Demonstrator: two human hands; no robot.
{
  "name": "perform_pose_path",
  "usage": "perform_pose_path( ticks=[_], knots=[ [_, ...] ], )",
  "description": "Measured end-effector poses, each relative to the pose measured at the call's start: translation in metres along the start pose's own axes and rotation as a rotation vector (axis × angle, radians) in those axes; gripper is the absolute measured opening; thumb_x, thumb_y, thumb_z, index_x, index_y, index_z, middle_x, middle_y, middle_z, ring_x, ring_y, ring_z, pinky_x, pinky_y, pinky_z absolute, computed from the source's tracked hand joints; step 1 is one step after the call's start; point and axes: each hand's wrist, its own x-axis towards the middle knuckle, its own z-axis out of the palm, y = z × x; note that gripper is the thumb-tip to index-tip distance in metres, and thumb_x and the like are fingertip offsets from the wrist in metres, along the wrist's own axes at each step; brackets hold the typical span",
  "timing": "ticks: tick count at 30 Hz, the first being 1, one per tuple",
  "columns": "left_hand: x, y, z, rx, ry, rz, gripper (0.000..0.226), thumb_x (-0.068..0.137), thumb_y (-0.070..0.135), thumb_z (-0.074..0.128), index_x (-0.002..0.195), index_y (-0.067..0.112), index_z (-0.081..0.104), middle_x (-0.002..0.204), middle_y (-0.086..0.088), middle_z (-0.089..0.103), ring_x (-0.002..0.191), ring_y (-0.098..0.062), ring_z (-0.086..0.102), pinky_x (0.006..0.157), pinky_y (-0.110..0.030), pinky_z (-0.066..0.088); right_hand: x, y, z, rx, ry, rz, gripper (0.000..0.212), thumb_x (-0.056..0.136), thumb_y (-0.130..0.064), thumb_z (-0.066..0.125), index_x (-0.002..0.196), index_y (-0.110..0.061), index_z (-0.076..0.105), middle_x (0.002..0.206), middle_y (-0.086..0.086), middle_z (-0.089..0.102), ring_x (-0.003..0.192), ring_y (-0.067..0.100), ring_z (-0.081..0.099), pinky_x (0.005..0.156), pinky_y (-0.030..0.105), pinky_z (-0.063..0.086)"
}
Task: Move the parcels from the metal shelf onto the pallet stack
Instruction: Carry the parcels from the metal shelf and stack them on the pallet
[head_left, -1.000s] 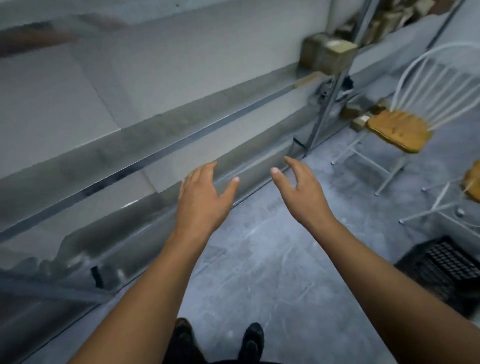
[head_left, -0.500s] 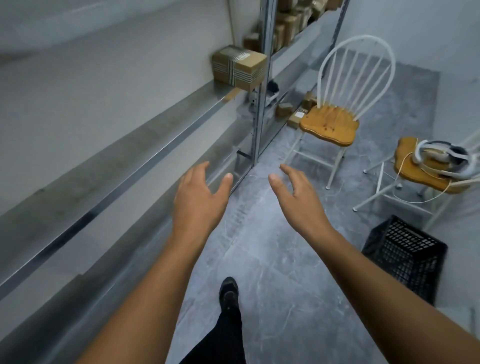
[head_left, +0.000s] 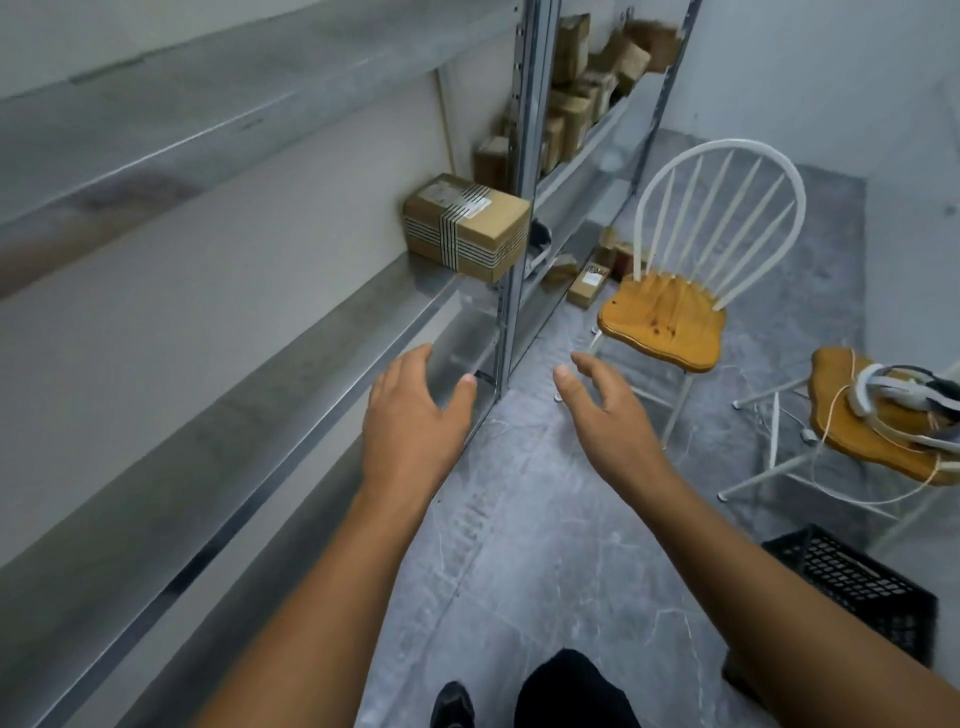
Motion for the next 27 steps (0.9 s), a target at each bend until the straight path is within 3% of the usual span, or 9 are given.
perform_pose_path(
  ticks=[6, 11, 16, 22, 27],
  knots=[
    [0.081, 0.007, 0.052, 0.01, 0.005, -0.069, 0.06, 0.098, 0.053, 0.057, 0.151, 0.026, 0.045, 0.155, 0.005, 0.047, 0.146, -0.017, 0.04, 0.117, -0.047, 0.039, 0.113, 0.023, -0.003, -0.018, -0.034, 0.005, 0.065, 0.103, -0.064, 0.048, 0.157, -0.027, 0.045, 0.161, -0.005, 0.045, 0.149, 0.013, 0.04, 0.115, 0.034, 0.033],
    [0.151, 0.029, 0.09, 0.026, 0.04, -0.137, 0.06, 0.099, 0.052, 0.058, 0.152, 0.026, 0.045, 0.155, 0.003, 0.047, 0.144, -0.018, 0.041, 0.116, -0.045, 0.041, 0.208, 0.035, -0.011, -0.032, -0.106, -0.012, 0.069, 0.101, -0.068, 0.046, 0.157, -0.028, 0.043, 0.163, -0.005, 0.043, 0.149, 0.016, 0.041, 0.118, 0.044, 0.04],
    [0.214, 0.053, 0.12, -0.061, 0.108, -0.219, 0.06, 0.097, 0.056, 0.059, 0.149, 0.028, 0.047, 0.154, 0.005, 0.046, 0.143, -0.019, 0.044, 0.107, -0.04, 0.041, 0.293, 0.034, -0.024, -0.086, -0.173, -0.08, 0.067, 0.102, -0.066, 0.047, 0.156, -0.025, 0.046, 0.16, -0.002, 0.046, 0.147, 0.016, 0.042, 0.108, 0.031, 0.033],
    [0.266, 0.049, 0.141, -0.093, 0.147, -0.319, 0.07, 0.095, 0.062, 0.059, 0.154, 0.03, 0.039, 0.161, 0.007, 0.036, 0.146, -0.02, 0.041, 0.107, -0.043, 0.041, 0.367, 0.025, -0.016, -0.14, -0.239, -0.126, 0.067, 0.104, -0.064, 0.047, 0.158, -0.024, 0.043, 0.162, -0.001, 0.045, 0.147, 0.018, 0.042, 0.109, 0.03, 0.032],
    [0.308, 0.035, 0.156, -0.125, 0.132, -0.371, 0.078, 0.094, 0.06, 0.062, 0.157, 0.024, 0.034, 0.162, 0.003, 0.036, 0.146, -0.021, 0.041, 0.102, -0.032, 0.035, 0.415, 0.021, 0.017, -0.22, -0.273, -0.175, 0.066, 0.104, -0.062, 0.048, 0.158, -0.023, 0.044, 0.16, 0.001, 0.047, 0.147, 0.019, 0.043, 0.109, 0.03, 0.032]
  ],
)
